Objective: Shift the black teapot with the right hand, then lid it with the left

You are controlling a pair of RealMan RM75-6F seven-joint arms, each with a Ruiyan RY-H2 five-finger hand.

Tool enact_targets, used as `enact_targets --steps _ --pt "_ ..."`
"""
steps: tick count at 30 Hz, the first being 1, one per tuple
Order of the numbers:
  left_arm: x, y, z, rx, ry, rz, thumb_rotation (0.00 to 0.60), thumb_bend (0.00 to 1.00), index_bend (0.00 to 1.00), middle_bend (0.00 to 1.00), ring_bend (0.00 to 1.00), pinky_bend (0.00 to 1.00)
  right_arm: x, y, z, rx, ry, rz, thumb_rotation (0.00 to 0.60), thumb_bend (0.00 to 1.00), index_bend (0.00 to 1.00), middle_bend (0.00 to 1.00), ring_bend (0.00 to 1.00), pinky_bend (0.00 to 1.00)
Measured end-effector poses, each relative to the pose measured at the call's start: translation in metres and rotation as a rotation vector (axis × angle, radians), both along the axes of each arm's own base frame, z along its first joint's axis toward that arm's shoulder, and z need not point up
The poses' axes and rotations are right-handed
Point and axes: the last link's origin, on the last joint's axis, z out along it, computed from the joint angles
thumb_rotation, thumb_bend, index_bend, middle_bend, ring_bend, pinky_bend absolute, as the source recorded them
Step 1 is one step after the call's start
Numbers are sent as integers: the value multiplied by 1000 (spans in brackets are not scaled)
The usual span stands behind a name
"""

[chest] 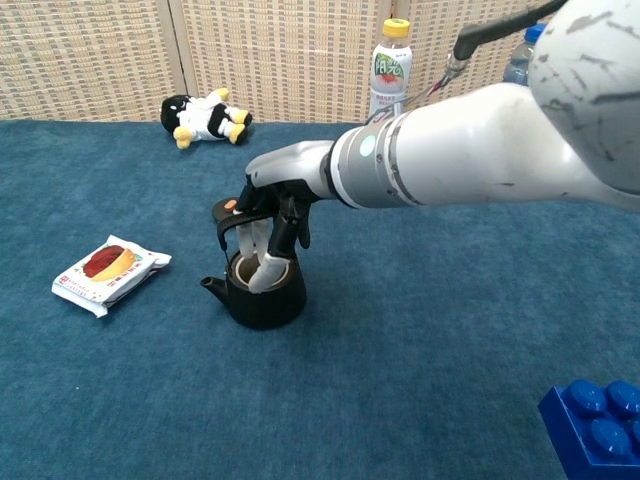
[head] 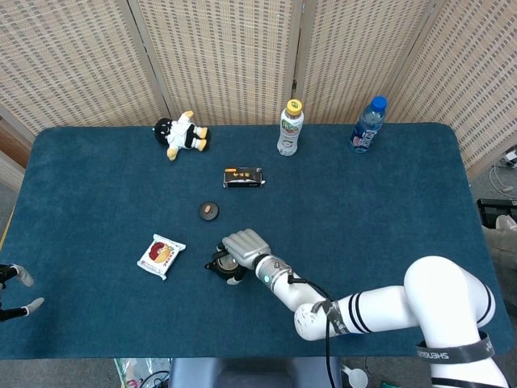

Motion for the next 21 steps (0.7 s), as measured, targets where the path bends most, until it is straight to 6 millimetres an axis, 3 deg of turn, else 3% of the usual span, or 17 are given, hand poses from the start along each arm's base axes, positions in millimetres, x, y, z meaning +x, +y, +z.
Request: enact_targets --steps 21 --pt "0 0 -1 -2 3 0 600 106 580 533 377 477 -1 2 9 -26 7 28 600 17 414 330 264 263"
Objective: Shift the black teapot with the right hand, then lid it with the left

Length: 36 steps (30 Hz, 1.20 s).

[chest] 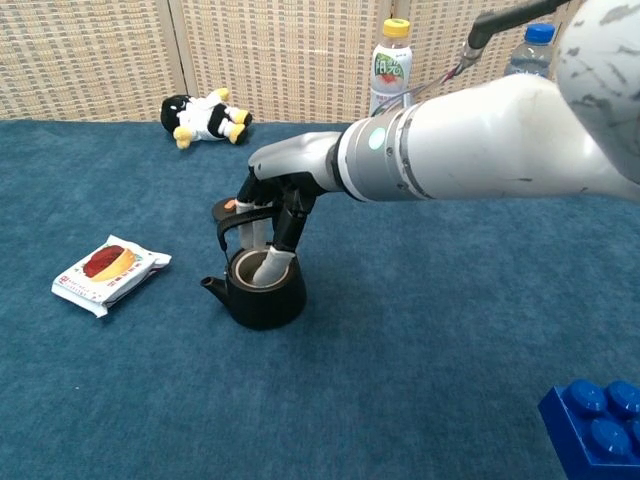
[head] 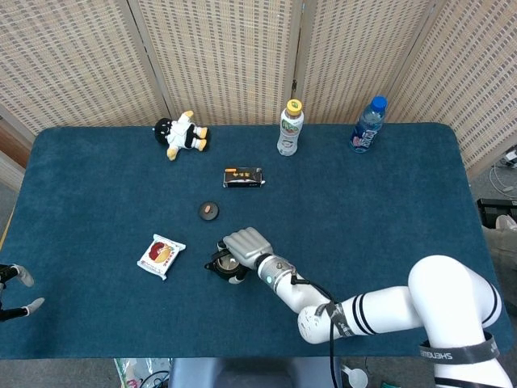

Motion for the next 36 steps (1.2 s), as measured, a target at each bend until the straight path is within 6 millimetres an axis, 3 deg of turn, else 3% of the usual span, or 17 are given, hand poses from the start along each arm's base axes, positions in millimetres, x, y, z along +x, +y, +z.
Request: enact_targets --steps 22,28,36 --pt "1 0 -4 -16 10 -1 600 106 580 533 377 477 -9 12 31 -71 29 46 600 17 359 278 228 261" --pt "1 1 -6 -18 12 -1 600 106 579 533 377 477 -25 14 53 -180 71 102 600 21 360 278 228 261" --pt "3 2 -13 -39 21 -6 600 106 578 533 377 477 -54 22 96 -402 172 227 600 50 360 278 228 260"
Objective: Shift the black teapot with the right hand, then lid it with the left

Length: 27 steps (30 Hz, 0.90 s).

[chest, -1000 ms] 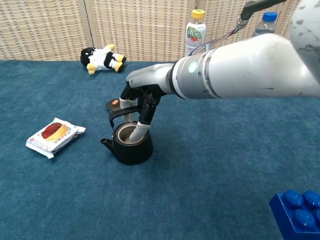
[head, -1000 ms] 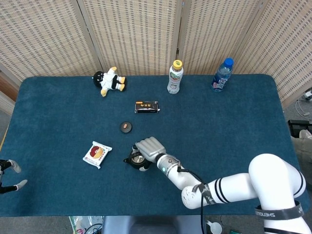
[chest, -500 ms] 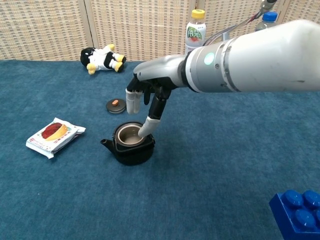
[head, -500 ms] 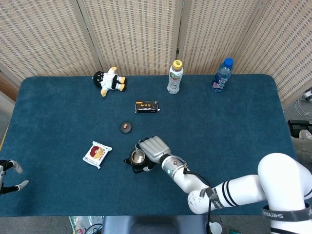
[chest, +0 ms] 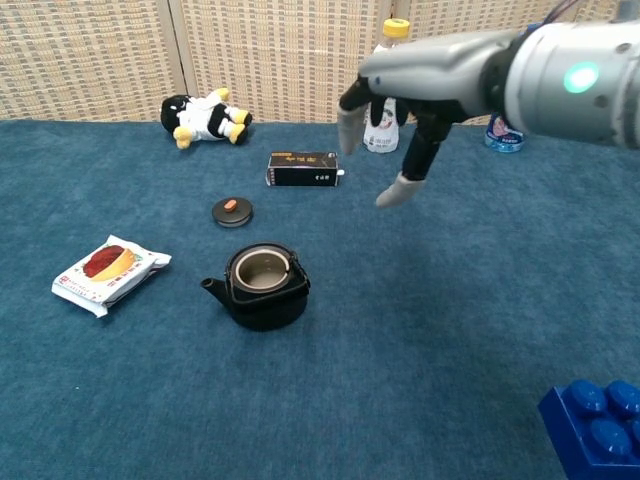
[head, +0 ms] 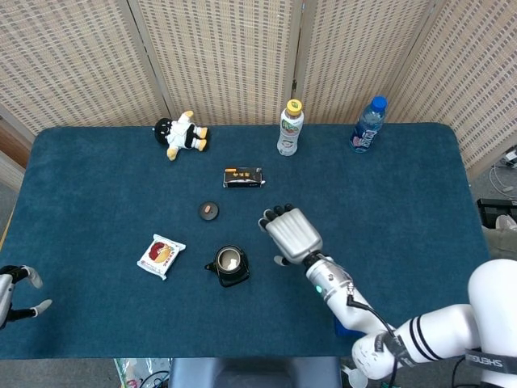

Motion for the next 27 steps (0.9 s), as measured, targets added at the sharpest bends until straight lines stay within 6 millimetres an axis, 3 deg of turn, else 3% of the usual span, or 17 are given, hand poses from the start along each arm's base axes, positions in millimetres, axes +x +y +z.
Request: enact_targets --steps 11,18,27 --pt "2 0 -6 -15 6 -3 600 106 578 533 377 477 -73 35 57 -194 133 55 600 58 360 291 228 260" --pt "1 1 -9 -25 15 0 600 106 578 533 377 477 -117 61 77 -295 158 15 600 60 291 294 228 260" --pt "2 2 -17 -48 30 -2 600 106 577 533 377 477 -182 94 88 -407 98 -73 600 60 282 293 228 261"
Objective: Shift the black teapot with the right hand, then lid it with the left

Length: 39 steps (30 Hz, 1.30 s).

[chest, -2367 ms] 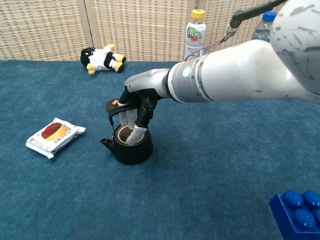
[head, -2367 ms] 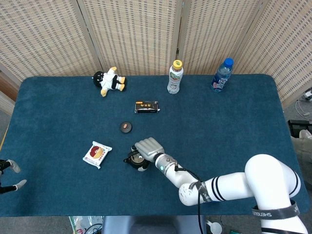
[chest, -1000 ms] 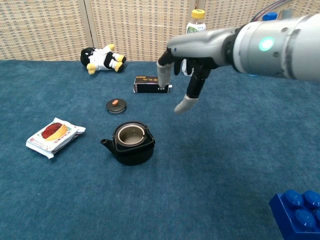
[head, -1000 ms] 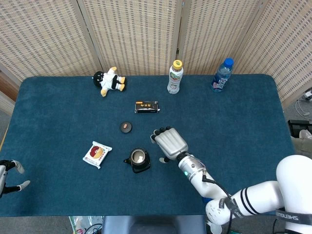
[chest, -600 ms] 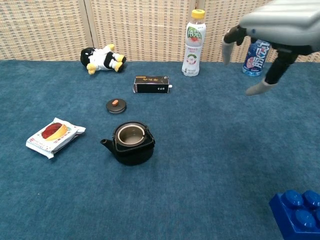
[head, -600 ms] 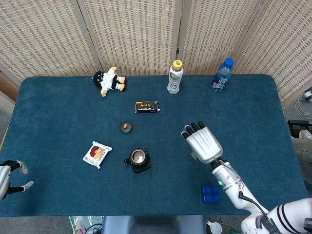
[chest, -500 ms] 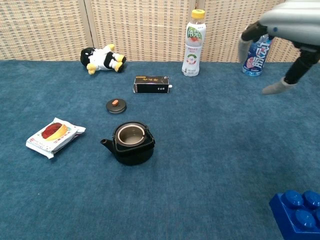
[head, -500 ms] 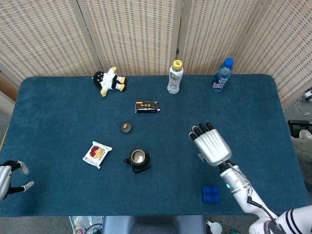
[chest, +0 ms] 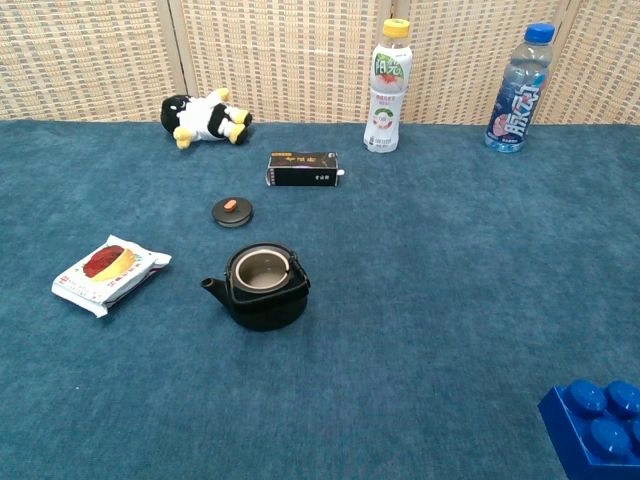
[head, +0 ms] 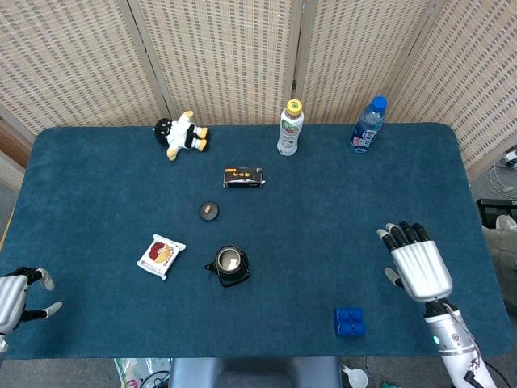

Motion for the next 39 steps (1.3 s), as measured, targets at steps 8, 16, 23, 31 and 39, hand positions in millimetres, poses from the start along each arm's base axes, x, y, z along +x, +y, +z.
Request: enact_targets --steps 8,16,23,31,39 --pt "2 2 -8 -11 -4 -16 600 106 577 539 379 481 -38 17 6 -101 -117 -13 600 61 266 287 224 260" --pt "2 2 -15 -25 -2 -29 600 106 575 544 381 484 -61 29 10 -161 -210 -58 600 60 266 282 215 261" --pt "3 3 -20 -31 -15 -56 600 106 571 573 403 501 -75 29 14 -172 -272 -61 600 60 266 282 215 261" --pt "10 12 -24 -37 -32 -134 600 106 455 667 501 764 -77 28 18 -167 -314 -42 600 61 268 282 215 261" --pt "22 38 -27 -168 -29 -165 600 106 265 734 751 951 -75 31 20 -160 -326 -20 600 60 289 281 215 261"
